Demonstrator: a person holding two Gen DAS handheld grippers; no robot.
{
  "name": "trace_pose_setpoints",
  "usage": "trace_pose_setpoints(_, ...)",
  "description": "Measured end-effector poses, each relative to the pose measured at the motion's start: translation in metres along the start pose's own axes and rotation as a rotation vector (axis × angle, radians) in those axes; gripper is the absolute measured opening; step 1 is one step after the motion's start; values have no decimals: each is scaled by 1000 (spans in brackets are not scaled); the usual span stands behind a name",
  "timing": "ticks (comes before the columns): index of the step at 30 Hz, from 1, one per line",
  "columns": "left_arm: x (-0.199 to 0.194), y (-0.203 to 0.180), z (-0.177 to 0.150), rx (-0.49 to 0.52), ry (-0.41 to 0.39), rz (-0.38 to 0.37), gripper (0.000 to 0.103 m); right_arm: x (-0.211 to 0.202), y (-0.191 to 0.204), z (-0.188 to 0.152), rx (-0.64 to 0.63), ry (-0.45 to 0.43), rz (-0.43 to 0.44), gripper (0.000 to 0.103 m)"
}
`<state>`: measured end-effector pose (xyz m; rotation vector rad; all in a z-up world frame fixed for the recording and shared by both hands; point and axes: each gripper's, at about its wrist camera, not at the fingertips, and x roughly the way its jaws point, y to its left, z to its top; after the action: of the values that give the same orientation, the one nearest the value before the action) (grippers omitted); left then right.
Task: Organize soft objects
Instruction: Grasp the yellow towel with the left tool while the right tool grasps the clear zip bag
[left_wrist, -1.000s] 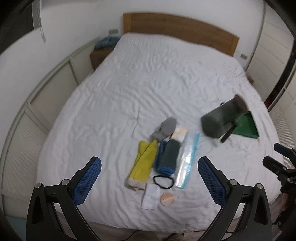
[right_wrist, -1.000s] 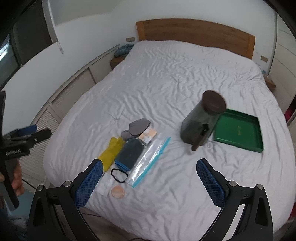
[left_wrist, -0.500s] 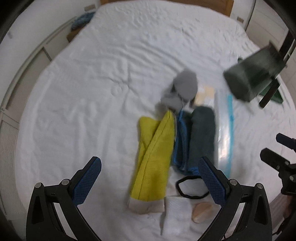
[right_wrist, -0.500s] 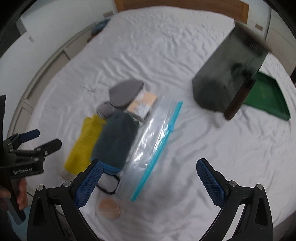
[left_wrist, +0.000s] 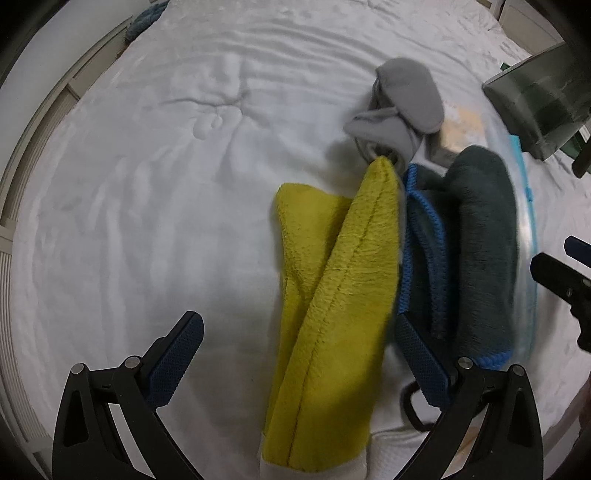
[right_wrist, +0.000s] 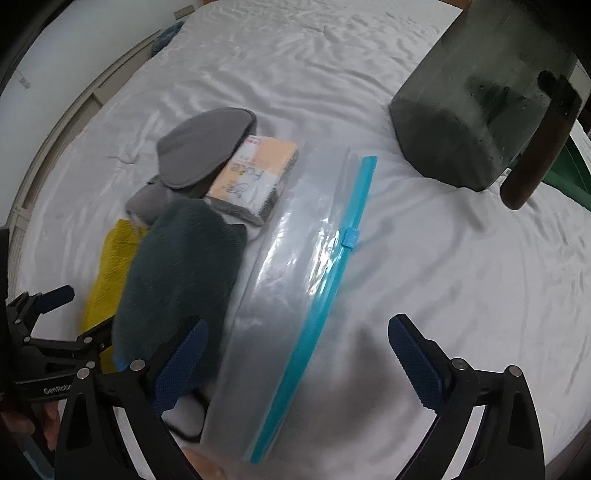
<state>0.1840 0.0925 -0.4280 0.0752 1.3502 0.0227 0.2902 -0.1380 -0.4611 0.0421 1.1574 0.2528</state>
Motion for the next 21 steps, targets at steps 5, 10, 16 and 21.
trace_pose_setpoints(5, 11, 7, -2, -8, 26, -6, 101, 17, -2, 2, 8, 18, -3, 95)
trace_pose_setpoints(10, 18, 8, -2, 24, 29, 10, 101, 36, 0, 1, 22, 54, 6, 81)
trace_pose_setpoints(16, 25, 14, 4, 39, 54, 4, 101, 58, 9, 7, 29, 82, -5, 66)
trace_pose_setpoints(21, 29, 11, 8, 59, 67, -18, 82, 69, 15, 10, 21, 78, -30, 42)
